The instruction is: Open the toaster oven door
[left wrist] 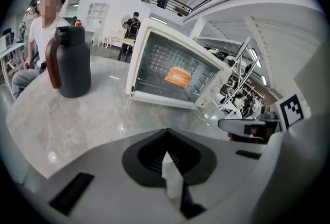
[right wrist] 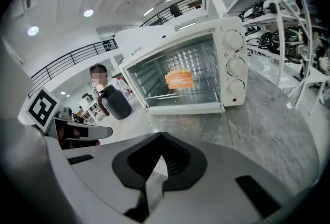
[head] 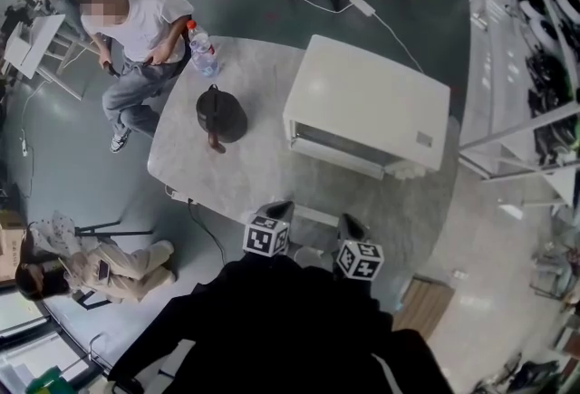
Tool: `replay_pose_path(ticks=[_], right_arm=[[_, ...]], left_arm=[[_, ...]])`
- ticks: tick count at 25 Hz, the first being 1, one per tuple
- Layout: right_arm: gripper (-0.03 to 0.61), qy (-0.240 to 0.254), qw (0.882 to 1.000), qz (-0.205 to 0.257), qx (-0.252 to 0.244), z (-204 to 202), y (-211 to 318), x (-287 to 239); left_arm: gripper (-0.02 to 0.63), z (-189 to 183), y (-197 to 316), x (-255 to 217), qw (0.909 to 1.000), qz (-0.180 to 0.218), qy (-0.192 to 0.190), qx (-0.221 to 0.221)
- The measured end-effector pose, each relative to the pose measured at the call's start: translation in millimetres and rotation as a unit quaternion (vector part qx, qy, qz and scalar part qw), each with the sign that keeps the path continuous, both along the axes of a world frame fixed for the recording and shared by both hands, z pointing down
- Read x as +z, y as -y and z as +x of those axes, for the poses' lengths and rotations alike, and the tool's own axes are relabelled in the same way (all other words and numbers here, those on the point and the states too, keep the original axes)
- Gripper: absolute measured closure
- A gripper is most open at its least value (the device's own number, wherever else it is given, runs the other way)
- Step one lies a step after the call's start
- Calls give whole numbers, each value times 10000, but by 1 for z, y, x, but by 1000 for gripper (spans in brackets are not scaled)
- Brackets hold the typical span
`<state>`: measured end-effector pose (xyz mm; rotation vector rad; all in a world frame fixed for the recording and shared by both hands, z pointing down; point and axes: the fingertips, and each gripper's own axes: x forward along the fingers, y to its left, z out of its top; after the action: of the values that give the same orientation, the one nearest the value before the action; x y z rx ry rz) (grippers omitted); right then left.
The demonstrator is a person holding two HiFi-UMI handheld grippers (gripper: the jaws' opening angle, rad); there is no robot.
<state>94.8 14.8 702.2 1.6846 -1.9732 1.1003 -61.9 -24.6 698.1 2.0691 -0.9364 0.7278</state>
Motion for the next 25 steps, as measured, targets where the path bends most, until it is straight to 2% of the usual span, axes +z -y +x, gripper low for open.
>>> replay_pose_path(ticks=[6, 13, 25], right_arm=[[575, -50, 9980, 627, -1, -1, 35, -53], [575, -125, 9922, 1244, -8, -2, 62, -105], [575, -140, 9754, 2198, -66, -6, 93, -188]], left_arm=[[611, 10, 27, -40, 9984, 523, -230, -38], [611, 15, 54, -89, 9924, 1107, -517, -112], [611, 28, 83, -173, 9711, 2180, -969, -27]])
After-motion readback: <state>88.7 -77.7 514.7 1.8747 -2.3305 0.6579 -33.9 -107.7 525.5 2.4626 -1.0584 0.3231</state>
